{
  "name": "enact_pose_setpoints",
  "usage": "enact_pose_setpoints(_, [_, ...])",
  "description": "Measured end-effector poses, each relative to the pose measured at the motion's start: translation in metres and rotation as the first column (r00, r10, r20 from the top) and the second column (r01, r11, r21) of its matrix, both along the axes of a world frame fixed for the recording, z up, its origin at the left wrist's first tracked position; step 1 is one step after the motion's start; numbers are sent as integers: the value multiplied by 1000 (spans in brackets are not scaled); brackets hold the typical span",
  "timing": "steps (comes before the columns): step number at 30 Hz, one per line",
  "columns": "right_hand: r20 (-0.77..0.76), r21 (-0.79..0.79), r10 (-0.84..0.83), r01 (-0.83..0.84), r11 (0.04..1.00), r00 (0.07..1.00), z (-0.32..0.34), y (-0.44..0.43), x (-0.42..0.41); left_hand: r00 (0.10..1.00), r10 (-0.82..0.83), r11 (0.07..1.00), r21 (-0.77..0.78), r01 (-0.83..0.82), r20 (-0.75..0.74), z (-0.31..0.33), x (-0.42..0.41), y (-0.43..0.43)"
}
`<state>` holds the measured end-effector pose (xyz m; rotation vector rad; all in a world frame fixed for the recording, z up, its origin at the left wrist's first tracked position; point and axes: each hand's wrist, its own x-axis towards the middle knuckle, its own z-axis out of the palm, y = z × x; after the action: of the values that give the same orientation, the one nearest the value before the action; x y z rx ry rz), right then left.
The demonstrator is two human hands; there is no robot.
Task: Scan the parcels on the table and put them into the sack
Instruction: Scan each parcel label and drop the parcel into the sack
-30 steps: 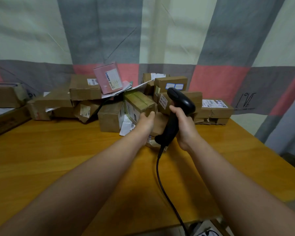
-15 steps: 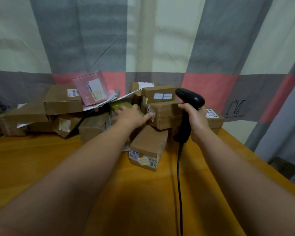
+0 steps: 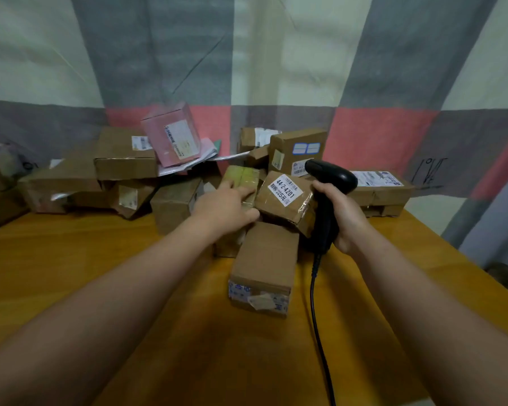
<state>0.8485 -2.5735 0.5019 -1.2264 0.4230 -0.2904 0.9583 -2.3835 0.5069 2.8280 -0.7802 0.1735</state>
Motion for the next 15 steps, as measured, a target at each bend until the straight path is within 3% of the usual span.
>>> enact_pose_setpoints(4, [37,18,-29,29,999,999,1,43,-19,998,-15,994,-107,8,-61,-5,-34,48])
enact_pose_setpoints(9, [47,-87,4,0,996,999,1,107,-29,989,99,941,-313,-130,-113,-13,-64,124])
enact_pose_setpoints(15, [84,-484,50,-3,875,995,16,155,-46,983,181,925,-345,-159,33,-13,-97,206])
